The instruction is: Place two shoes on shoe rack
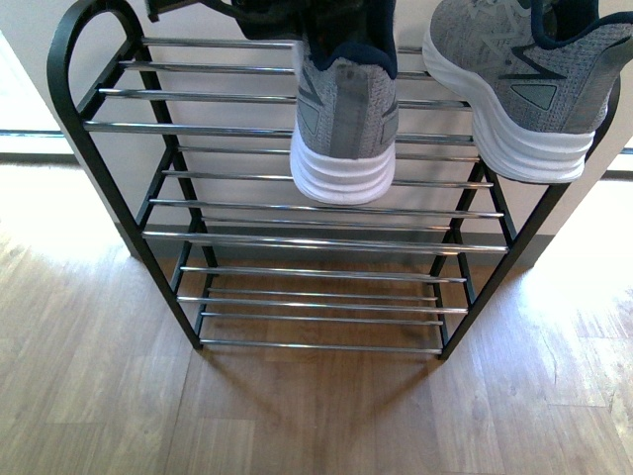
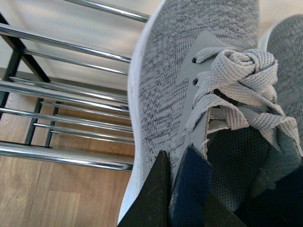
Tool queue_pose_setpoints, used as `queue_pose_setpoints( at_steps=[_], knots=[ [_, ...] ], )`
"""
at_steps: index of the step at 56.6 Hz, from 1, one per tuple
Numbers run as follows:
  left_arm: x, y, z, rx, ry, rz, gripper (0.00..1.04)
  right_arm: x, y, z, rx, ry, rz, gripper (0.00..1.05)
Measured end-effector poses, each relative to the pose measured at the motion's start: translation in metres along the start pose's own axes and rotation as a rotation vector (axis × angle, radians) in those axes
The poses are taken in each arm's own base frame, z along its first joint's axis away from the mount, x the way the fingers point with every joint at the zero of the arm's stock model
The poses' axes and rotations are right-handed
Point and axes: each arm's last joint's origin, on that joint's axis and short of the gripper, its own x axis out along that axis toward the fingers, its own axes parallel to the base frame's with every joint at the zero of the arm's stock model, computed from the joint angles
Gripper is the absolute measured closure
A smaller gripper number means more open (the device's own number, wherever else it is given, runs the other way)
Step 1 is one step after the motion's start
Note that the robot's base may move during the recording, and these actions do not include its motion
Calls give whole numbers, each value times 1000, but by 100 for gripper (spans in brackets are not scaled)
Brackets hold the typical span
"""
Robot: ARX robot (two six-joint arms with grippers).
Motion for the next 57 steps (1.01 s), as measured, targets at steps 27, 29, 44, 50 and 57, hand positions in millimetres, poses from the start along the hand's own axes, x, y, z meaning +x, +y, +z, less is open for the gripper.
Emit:
queue_pose_setpoints(
  at_steps=[27, 29, 44, 50, 57],
  knots=[
    [33, -13, 10, 79, 43, -31, 103, 0, 0, 0, 0, 0, 0, 9],
    [34, -14, 11, 82, 43, -32, 103, 0, 0, 0, 0, 0, 0, 9],
    [41, -22, 20, 105, 43, -27, 103, 0, 0, 0, 0, 0, 0, 9],
    [43, -23, 23, 93, 38, -16, 103, 0, 0, 0, 0, 0, 0, 9],
    [45, -25, 25, 49, 32, -18, 103, 0, 0, 0, 0, 0, 0, 9]
  ],
)
